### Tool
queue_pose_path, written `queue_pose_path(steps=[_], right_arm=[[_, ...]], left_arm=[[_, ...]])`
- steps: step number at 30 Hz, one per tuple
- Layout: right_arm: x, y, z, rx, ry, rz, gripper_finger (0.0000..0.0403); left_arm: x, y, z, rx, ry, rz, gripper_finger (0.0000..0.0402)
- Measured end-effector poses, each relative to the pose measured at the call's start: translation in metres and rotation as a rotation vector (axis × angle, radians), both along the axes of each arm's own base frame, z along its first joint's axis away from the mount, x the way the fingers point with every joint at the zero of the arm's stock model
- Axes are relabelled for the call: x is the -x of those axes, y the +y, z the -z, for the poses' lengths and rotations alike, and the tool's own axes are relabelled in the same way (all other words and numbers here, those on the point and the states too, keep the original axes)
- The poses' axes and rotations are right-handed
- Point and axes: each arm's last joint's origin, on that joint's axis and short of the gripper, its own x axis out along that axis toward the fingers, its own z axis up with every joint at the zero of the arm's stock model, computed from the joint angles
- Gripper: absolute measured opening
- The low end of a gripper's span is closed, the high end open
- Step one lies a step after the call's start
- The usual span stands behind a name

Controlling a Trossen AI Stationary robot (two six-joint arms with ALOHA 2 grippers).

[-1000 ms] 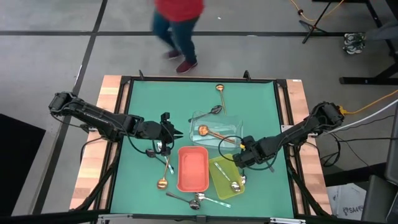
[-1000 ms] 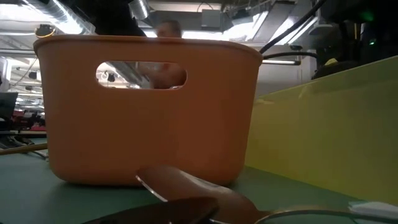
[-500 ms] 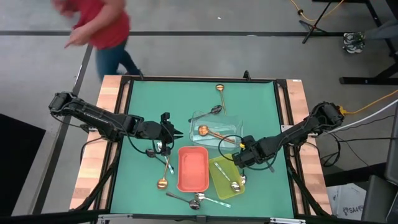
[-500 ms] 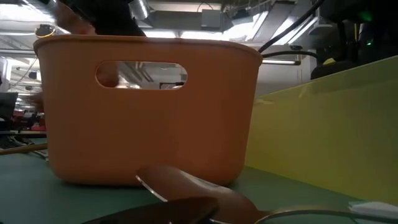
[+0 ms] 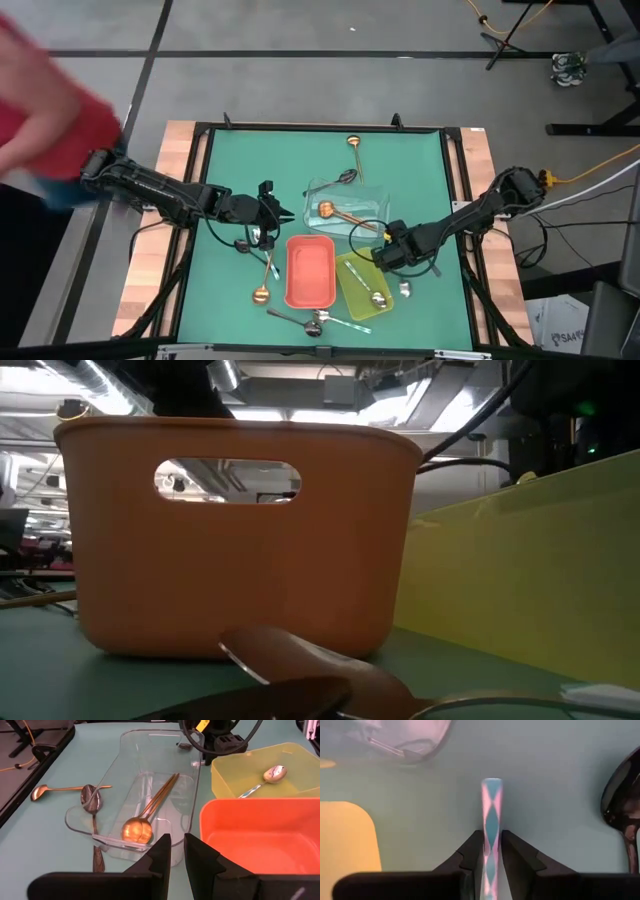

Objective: Sort silverware by color (type)
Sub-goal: Put the blue patterned spoon into the yellow bin

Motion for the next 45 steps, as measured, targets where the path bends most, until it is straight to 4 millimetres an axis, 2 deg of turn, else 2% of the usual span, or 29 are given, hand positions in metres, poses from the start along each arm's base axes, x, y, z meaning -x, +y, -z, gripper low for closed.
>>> queue_pose_path(steps=[12,21,26,38,45], right_arm=[[0.0,0.0,0.002,0.002,0.015,-0.01,0.0068],[0.001,0.0,0.002,0.007,0.024,-0.039,0.0009],[0.001,0.0,0.002,-0.002,0.028,-0.044,0.0012],[0.016,-0.006,-0.019,-0.016,0.053,-0.09,0.0003],[0.026,-0.01,-0.044,-0.065,-0.026,-0.154,0.0002]], left_arm=[[0.0,0.0,0.0,0.0,0.0,0.0,0.0047],[0.0,0.0,0.0,0.0,0.0,0.0,0.0047],[0.0,0.0,0.0,0.0,0.0,0.0,0.0047],[0.0,0.0,0.0,-0.002,0.0,0.001,0.0047],[0.0,0.0,0.0,-0.002,0.0,0.001,0.0047]])
